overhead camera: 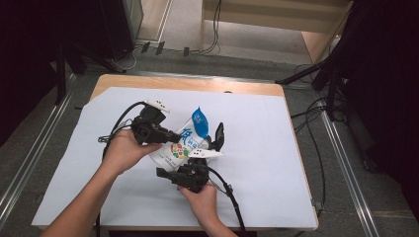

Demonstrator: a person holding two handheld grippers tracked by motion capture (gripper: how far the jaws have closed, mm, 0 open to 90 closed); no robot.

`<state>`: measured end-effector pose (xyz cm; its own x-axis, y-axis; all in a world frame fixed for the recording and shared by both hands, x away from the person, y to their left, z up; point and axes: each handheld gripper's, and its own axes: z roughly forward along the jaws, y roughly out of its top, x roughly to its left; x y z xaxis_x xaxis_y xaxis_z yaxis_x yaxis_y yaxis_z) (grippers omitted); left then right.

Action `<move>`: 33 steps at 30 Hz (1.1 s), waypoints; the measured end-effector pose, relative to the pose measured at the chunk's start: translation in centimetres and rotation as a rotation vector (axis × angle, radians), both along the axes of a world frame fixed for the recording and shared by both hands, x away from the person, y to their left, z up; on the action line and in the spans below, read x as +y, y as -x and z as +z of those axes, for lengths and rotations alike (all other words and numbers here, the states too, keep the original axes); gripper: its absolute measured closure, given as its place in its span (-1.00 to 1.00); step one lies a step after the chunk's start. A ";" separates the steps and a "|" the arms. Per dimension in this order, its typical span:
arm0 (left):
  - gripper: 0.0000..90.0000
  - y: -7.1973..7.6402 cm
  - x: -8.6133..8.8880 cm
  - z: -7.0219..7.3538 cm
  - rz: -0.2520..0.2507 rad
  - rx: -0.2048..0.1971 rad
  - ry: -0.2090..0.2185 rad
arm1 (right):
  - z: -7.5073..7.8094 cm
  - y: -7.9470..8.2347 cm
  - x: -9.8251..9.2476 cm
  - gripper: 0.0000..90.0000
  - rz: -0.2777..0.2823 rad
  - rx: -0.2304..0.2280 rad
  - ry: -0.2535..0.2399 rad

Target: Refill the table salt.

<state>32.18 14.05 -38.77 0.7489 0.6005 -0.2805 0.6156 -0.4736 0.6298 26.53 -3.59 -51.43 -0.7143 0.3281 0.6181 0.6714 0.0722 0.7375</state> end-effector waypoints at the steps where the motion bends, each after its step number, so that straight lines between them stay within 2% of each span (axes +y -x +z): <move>1: 0.96 0.0 0.1 0.0 -0.002 0.000 0.006 | 0.0 0.0 0.0 0.53 -0.001 0.002 0.002; 18: 0.97 0.4 0.4 -0.3 -0.050 -0.015 0.056 | -0.6 0.3 -1.0 0.37 -0.051 -0.009 0.031; 29: 0.97 0.7 1.4 -1.0 -0.070 -0.017 0.136 | -0.9 0.5 -2.2 0.37 -0.076 -0.015 0.055; 33: 0.97 0.9 1.6 -0.9 -0.088 -0.017 0.140 | -1.1 0.6 -2.6 0.37 -0.083 -0.017 0.066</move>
